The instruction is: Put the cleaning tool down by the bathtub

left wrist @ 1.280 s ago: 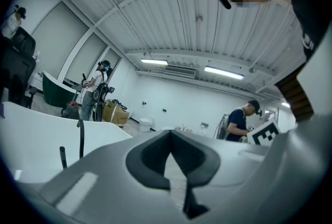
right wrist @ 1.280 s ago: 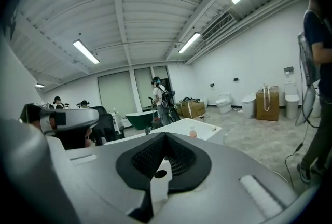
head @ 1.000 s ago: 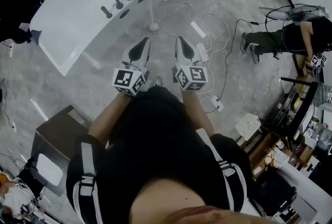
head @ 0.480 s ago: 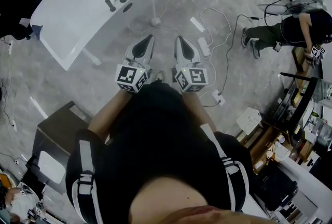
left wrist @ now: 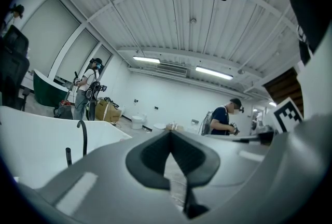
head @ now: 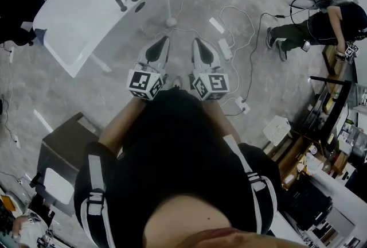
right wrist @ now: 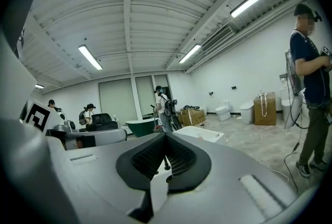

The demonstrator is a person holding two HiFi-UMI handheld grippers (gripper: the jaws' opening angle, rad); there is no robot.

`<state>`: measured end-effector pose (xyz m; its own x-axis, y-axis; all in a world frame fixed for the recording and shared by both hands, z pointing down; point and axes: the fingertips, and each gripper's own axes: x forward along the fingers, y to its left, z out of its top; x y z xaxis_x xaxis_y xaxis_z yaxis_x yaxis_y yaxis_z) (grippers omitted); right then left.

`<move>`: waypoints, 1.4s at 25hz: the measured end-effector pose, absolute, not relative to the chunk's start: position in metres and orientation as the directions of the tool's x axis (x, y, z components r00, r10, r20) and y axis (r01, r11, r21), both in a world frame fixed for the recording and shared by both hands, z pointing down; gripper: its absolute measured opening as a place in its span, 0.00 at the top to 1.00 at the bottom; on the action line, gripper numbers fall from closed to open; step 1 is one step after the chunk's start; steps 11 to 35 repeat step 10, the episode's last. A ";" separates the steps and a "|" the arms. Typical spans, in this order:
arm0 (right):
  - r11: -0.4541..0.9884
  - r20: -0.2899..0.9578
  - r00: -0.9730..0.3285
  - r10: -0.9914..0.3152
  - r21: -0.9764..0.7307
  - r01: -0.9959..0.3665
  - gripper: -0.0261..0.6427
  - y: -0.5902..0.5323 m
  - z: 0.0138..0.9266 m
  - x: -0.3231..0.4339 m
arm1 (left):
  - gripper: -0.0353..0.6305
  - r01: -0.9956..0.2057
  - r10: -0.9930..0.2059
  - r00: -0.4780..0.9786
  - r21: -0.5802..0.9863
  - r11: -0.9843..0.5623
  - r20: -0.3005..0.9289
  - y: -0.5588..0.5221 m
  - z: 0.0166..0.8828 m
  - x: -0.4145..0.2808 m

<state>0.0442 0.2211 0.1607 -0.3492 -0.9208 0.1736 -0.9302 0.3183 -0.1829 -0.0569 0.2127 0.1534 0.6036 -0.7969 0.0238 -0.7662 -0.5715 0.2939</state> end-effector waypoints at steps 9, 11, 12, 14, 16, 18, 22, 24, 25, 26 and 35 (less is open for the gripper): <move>0.333 0.184 -0.362 -0.914 -0.170 -0.927 0.96 0.227 0.158 0.037 | 0.94 -0.764 -0.799 0.601 0.303 -0.569 0.014 0.214 0.151 -0.062; 0.333 0.185 -0.362 -0.914 -0.169 -0.928 0.96 0.227 0.158 0.037 | 0.94 -0.763 -0.799 0.602 0.304 -0.570 0.012 0.213 0.150 -0.062; 0.333 0.185 -0.362 -0.914 -0.169 -0.928 0.96 0.227 0.158 0.037 | 0.94 -0.763 -0.799 0.602 0.304 -0.570 0.012 0.213 0.150 -0.062; 0.333 0.185 -0.362 -0.914 -0.169 -0.928 0.96 0.227 0.158 0.037 | 0.94 -0.763 -0.799 0.602 0.304 -0.570 0.012 0.213 0.150 -0.062; 0.333 0.185 -0.362 -0.914 -0.169 -0.928 0.96 0.227 0.158 0.037 | 0.94 -0.763 -0.799 0.602 0.304 -0.570 0.012 0.213 0.150 -0.062; 0.333 0.185 -0.362 -0.914 -0.169 -0.928 0.96 0.227 0.158 0.037 | 0.94 -0.763 -0.799 0.602 0.304 -0.570 0.012 0.213 0.150 -0.062; 0.333 0.185 -0.362 -0.914 -0.169 -0.928 0.96 0.227 0.158 0.037 | 0.94 -0.763 -0.799 0.602 0.304 -0.570 0.012 0.213 0.150 -0.062; 0.333 0.185 -0.362 -0.914 -0.169 -0.928 0.96 0.227 0.158 0.037 | 0.94 -0.763 -0.799 0.602 0.304 -0.570 0.012 0.213 0.150 -0.062; 0.333 0.185 -0.362 -0.914 -0.169 -0.928 0.96 0.227 0.158 0.037 | 0.94 -0.763 -0.799 0.602 0.304 -0.570 0.012 0.213 0.150 -0.062; 0.333 0.185 -0.362 -0.914 -0.169 -0.928 0.96 0.227 0.158 0.037 | 0.94 -0.763 -0.799 0.602 0.304 -0.570 0.012 0.213 0.150 -0.062; 0.333 0.185 -0.362 -0.914 -0.169 -0.928 0.96 0.227 0.158 0.037 | 0.94 -0.763 -0.799 0.602 0.304 -0.570 0.012 0.213 0.150 -0.062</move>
